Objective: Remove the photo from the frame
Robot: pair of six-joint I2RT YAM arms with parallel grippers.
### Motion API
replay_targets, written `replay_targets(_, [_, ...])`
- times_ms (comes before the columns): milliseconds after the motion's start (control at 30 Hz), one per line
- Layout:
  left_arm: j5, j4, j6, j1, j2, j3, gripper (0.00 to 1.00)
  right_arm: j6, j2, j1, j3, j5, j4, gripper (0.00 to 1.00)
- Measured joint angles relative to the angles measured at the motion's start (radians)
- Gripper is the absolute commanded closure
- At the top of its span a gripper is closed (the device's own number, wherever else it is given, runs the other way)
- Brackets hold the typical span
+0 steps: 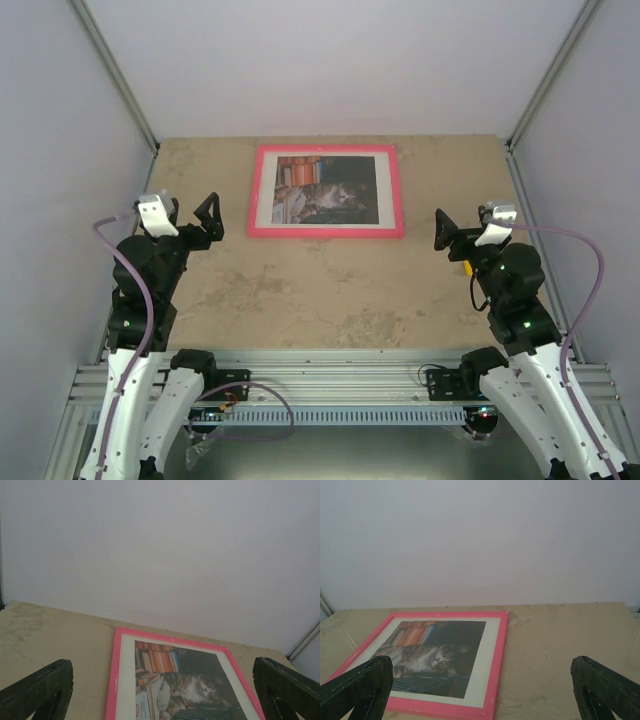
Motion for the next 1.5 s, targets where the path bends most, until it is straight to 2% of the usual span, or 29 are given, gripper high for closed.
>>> replay_targets(300, [0.005, 0.0, 0.002, 0.002, 0.002, 0.0, 0.0, 0.005, 0.013, 0.0, 0.0, -0.032, 0.001, 0.02])
replay_targets(633, [0.016, 0.0, 0.011, 0.011, 0.015, 0.0, 0.0, 0.023, 0.14, 0.0, 0.015, -0.136, 0.02, 0.02])
replay_targets(867, [0.02, -0.009, 0.011, 0.014, 0.065, 0.0, 0.0, 0.039, 0.337, 0.0, 0.04, -0.198, 0.063, 0.02])
replay_targets(1033, [0.02, -0.017, 0.011, 0.016, 0.101, 0.0, 0.0, 0.042, 0.537, -0.011, 0.073, -0.212, 0.089, 0.03])
replay_targets(1233, [0.023, -0.024, 0.012, 0.017, 0.124, 0.0, 0.0, 0.04, 0.763, -0.061, 0.111, -0.23, 0.116, 0.11])
replay_targets(1500, [0.027, -0.037, 0.014, 0.021, 0.146, 0.0, 0.0, 0.031, 1.032, -0.082, 0.241, -0.249, 0.143, 0.29])
